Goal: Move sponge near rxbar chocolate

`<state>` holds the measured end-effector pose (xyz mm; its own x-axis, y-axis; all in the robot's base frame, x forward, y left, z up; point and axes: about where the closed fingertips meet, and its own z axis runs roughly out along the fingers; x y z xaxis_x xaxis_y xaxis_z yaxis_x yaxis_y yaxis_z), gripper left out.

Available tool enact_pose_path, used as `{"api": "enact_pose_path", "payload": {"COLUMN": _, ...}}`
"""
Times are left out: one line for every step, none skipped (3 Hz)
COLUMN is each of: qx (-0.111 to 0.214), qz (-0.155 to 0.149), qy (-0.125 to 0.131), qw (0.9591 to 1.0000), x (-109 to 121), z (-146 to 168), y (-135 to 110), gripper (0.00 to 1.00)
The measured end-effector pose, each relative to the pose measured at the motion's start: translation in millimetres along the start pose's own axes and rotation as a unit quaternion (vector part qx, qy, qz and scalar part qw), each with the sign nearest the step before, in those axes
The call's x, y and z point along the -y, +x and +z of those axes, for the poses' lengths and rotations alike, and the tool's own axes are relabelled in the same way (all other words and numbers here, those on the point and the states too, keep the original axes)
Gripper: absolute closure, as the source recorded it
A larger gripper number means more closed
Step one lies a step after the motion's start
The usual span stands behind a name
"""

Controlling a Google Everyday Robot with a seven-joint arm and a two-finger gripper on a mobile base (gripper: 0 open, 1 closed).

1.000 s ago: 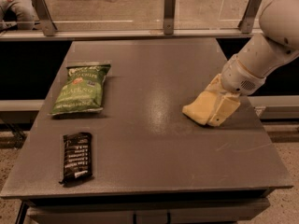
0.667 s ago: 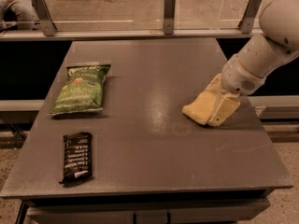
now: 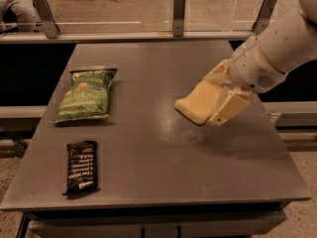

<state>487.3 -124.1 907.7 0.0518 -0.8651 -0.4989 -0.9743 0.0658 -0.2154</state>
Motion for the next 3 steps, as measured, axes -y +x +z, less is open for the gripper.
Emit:
{"api": "enact_pose_path", "payload": {"qx": 0.000, "qz": -0.040, "qy": 0.017, "qw": 0.9991, "x": -10.3, "z": -5.5, "y": -42.7, "gripper": 1.00}}
{"api": "enact_pose_path", "payload": {"qx": 0.006, "qz": -0.091, "qy": -0.020, "qw": 0.9957, "x": -23.5, "z": 28.0, "y": -84.4, "gripper": 1.00}}
{"api": "enact_pose_path", "payload": {"qx": 0.006, "qz": -0.091, "qy": -0.020, "qw": 0.9956, "x": -23.6, "z": 28.1, "y": -84.6, "gripper": 1.00}}
